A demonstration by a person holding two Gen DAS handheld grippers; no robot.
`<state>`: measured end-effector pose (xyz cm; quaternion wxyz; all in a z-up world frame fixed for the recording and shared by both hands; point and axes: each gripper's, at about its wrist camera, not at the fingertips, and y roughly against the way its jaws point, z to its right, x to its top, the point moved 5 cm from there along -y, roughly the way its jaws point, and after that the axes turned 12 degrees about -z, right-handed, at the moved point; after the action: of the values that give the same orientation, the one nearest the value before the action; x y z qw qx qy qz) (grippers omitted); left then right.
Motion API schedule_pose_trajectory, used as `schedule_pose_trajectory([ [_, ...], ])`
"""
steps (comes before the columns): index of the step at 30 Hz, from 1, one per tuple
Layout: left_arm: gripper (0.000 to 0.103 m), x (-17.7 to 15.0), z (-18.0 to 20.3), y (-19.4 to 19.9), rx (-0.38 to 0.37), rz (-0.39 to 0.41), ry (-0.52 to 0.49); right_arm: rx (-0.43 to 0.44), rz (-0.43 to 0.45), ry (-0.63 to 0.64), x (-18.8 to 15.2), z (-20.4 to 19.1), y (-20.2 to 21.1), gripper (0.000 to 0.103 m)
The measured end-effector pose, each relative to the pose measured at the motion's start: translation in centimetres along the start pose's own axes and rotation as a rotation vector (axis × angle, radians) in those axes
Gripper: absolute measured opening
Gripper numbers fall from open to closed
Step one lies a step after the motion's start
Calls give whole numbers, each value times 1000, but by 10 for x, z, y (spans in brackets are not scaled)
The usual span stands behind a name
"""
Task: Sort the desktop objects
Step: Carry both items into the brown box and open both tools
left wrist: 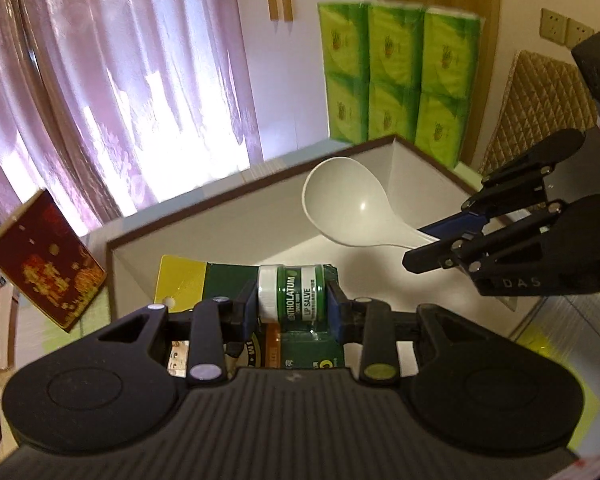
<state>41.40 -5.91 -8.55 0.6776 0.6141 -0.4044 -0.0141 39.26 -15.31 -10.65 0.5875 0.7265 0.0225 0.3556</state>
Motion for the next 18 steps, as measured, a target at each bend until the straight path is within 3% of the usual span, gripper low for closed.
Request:
schedule_pose_trajectory([
  [11,30,1,-9,-67,-32,-148,57,-11,-166,-45,6,19,-55,12],
  [18,30,2,-8,-85,-52,-223,56,-10,-247,-66,1,25,-71,12],
])
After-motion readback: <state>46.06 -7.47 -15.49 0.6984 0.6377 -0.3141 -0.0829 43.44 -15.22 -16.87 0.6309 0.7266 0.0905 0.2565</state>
